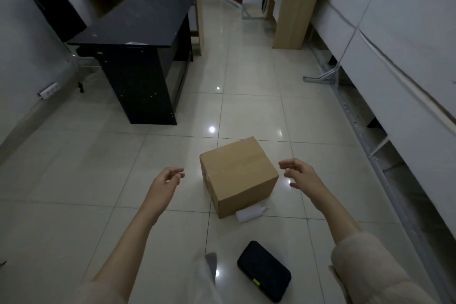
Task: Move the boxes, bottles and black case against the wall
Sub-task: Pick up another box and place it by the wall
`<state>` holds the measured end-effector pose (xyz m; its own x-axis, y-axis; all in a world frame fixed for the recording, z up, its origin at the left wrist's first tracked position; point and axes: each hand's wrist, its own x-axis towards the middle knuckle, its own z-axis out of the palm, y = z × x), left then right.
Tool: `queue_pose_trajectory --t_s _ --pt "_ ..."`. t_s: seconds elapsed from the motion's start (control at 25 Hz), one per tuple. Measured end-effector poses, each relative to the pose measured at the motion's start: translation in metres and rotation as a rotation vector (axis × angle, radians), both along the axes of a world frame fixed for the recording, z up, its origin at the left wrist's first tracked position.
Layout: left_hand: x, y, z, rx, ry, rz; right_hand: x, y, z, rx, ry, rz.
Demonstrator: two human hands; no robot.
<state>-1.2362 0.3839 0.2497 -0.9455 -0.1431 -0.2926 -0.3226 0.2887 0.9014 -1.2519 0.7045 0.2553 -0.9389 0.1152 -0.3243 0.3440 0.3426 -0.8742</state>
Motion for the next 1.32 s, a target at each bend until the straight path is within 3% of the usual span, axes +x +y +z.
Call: queue_pose_trajectory --t_s 0.32,0.64,0.8,0.92,1.08,1.16,1.32 --pt "-0.172 0.048 -0.126 -0.022 -0.183 -0.039 -0.140 0.012 -0.129 0.120 -0.125 -0.194" --pt "-0.288 0.080 -0.290 -0.071 -0.247 0.031 -0.256 0.029 -0.307 0.177 -0.190 -0.157" --pt "-0.312 0.084 -0.381 -0.183 -0.311 0.120 -0.286 0.046 -0.387 0.247 -0.210 -0.136" --pt "-0.313 0.090 -0.427 -0.281 -0.457 0.216 -0.299 0.062 -0.441 0.336 -0.259 -0.195" --pt "-0.308 0.102 -0.463 -0.085 -0.633 0.263 -0.299 0.070 -0.485 0.332 -0.340 -0.217" --pt "-0.307 0.105 -0.477 -0.072 -0.632 0.237 -0.298 0.074 -0.500 0.249 -0.361 -0.297" --pt "-0.313 0.112 -0.481 -0.277 -0.475 0.174 -0.293 0.085 -0.511 0.153 -0.378 -0.456"
